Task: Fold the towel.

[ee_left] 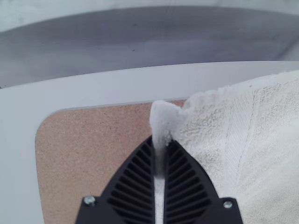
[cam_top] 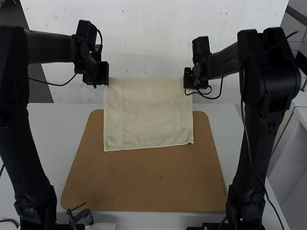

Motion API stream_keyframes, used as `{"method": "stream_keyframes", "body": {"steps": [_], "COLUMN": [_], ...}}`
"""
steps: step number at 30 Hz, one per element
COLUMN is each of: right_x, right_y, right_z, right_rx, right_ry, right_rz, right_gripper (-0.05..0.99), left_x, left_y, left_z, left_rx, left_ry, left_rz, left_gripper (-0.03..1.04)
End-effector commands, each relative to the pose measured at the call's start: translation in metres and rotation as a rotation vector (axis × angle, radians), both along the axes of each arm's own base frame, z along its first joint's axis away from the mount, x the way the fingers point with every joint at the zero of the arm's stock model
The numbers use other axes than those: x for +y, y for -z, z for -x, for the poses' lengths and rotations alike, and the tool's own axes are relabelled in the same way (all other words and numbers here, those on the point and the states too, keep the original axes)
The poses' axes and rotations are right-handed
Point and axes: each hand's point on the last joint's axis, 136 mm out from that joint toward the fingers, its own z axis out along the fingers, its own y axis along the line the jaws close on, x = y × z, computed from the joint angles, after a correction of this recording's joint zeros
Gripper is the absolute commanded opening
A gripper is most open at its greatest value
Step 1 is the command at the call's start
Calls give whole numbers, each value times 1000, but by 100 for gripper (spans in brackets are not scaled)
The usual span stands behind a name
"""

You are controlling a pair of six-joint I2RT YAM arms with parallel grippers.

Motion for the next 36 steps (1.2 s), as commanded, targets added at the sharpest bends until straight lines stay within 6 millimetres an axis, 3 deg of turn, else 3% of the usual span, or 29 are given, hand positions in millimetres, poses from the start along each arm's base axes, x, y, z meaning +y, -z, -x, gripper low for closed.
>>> {"method": "stream_keyframes", "body": {"steps": [1, 8, 19, 25, 30, 36], "right_x": [-4, -4, 1, -1, -1, -8], "right_y": [8, 35, 28, 40, 51, 73], "right_z": [15, 49, 104, 131, 129, 112], "right_rx": [10, 64, 98, 146, 163, 188], "right_ry": [-4, -48, -148, -170, -169, -135], "right_rz": [21, 53, 58, 79, 84, 86], "right_gripper": [1, 1, 1, 1, 1, 1], "left_x": [-5, -6, -4, -9, -4, 2], "left_y": [16, 51, 53, 58, 79, 104], "left_z": [23, 63, 113, 139, 142, 120], "left_rx": [47, 124, 124, 156, 207, 221], "left_ry": [10, 23, 57, 105, 102, 79], "left_rz": [6, -12, -30, -52, -90, -126], "left_gripper": [2, 2, 2, 2, 2, 2]}}
